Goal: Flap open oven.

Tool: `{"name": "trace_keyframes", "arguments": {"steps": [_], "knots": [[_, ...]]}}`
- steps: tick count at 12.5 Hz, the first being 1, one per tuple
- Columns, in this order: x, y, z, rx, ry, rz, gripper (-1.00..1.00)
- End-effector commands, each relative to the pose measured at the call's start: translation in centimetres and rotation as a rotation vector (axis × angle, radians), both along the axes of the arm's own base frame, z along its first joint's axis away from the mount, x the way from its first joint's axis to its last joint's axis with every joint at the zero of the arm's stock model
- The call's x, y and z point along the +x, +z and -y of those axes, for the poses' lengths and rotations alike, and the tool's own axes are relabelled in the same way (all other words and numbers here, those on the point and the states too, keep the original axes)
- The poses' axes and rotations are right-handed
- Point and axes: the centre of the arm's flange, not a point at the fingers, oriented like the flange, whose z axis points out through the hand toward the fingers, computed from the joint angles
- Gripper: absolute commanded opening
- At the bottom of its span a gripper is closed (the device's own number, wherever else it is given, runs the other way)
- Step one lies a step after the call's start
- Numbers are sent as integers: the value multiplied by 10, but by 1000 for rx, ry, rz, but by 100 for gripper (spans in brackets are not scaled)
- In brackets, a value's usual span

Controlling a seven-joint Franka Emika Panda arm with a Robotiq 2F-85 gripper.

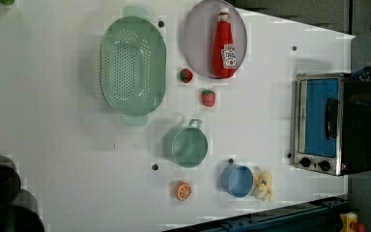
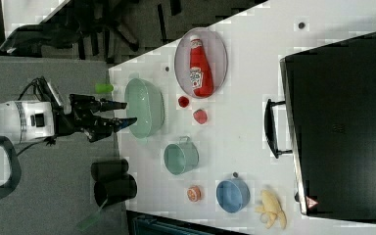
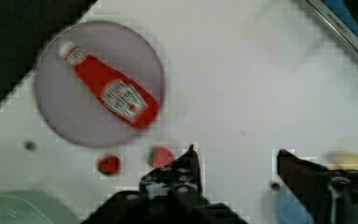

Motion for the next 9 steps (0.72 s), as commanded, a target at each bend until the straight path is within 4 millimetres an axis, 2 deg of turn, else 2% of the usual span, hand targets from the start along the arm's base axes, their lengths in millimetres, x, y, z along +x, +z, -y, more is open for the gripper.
{"name": "trace_keyframes", "arguments": {"steps": [1,3,5,6,9], "knots": [[-119,51,33,49,-133,-16,60],[-118,51,33,49,-133,-16,99],[-118,51,33,49,-133,-16,100],[-118,51,33,49,-134,-16,89],[-119,51,35,50,-136,-17,14]]}}
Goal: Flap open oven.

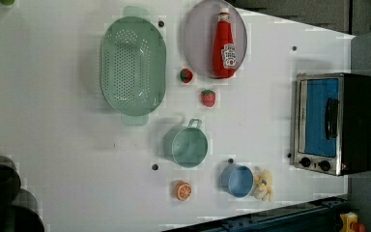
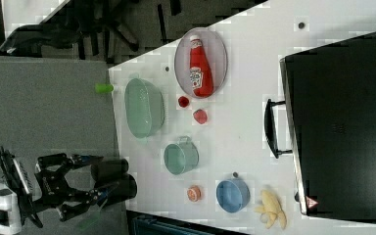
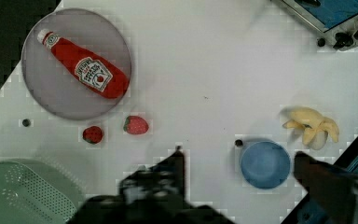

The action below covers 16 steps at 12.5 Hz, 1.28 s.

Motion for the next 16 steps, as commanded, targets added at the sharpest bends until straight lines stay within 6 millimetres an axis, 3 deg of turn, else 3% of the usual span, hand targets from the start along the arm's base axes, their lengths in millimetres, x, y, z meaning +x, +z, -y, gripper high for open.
{"name": "trace_keyframes", "arguments": {"steps": [1,3,4,8,16], "knots": [[13,-37,8,11,-53,-81,-9],[14,-41,12,14,-61,-90,-56],[14,-46,17,15,-69,-101,-65],[22,-72,42,18,-55,-119,-65],[37,-152,140,-55,459,-87,-65]]}}
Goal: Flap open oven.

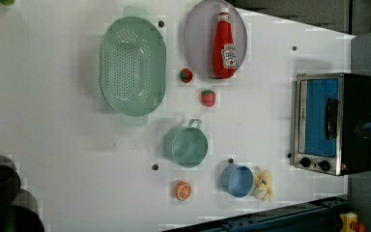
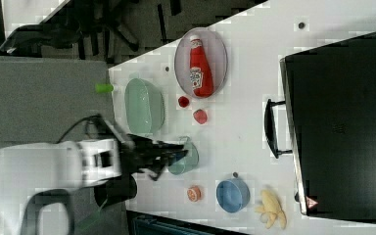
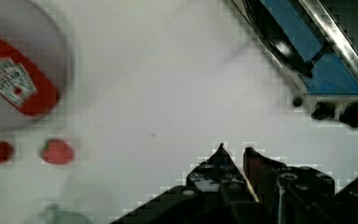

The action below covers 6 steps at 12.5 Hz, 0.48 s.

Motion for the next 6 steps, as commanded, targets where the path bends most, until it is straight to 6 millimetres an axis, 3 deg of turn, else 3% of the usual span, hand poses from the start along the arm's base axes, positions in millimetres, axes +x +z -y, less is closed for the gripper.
{"name": "trace_keyframes", "arguments": {"steps": [1,4,6], "knots": [[-9,-29,51,5,281,22,-65],[-5,-55,87,-18,537,47,-65],[-2,-70,109,-45,583,60,-65]]}}
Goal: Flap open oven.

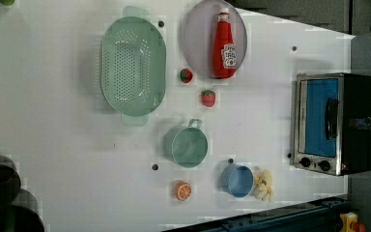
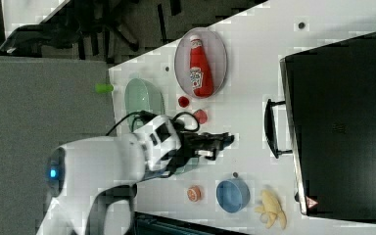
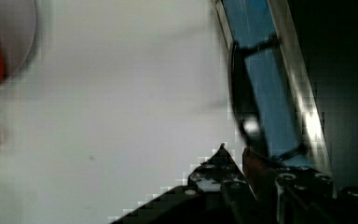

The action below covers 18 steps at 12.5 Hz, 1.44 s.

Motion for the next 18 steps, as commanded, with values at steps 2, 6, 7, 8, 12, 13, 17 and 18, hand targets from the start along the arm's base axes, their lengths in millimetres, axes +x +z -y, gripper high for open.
{"name": "trace_keyframes", "arguments": {"steps": [2,6,7,8,12,13,17,18], "knots": [[-6,-22,38,-27,166,8,-65],[-4,-59,49,-31,148,-35,-65],[-3,-65,50,-36,148,-37,-65],[-1,-71,51,-41,148,-34,-65],[1,-96,48,-51,158,-44,-65],[2,-101,47,-52,162,-48,-65],[6,-117,37,-62,185,-43,-65],[8,-120,28,-58,197,-47,-65]]}}
